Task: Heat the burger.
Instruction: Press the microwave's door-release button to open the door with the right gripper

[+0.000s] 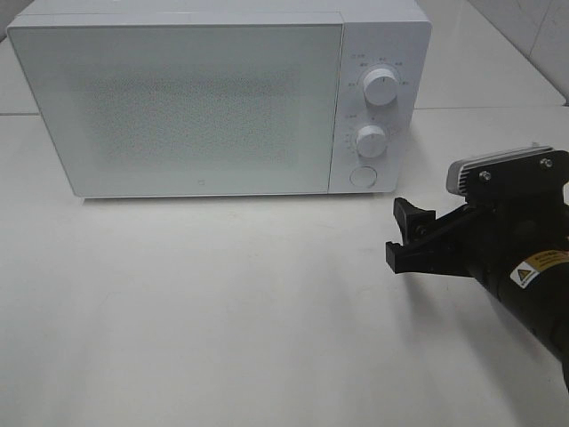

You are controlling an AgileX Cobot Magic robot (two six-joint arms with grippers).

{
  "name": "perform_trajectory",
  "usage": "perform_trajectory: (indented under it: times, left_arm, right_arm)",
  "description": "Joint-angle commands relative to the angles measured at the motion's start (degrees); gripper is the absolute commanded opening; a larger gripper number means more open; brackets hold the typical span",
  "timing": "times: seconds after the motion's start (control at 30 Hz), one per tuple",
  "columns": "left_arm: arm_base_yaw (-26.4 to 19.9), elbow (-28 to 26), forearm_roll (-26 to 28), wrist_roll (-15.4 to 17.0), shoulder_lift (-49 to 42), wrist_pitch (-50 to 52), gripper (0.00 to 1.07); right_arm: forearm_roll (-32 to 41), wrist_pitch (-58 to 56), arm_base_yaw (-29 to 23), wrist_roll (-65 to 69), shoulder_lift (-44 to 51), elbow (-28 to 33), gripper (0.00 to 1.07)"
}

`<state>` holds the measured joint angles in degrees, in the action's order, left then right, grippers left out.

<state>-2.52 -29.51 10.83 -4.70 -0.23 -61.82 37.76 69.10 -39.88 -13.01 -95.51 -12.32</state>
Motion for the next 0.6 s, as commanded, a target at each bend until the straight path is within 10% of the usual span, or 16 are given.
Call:
perform_trajectory:
  times: [0.03, 0.6]
  left_arm:
    - [-0.2, 0.0, 0.3, 0.2, -1.3, 0.5, 0.98]
    - [-0.2, 0.0, 0.3, 0.2, -1.3, 0.5, 0.98]
  right_arm:
    - [0.1, 1.5, -0.3, 0.1, 0.2, 0.0, 0.75]
    - [0.1, 3.2, -0.3, 9.1, 0.2, -0.1, 0.72]
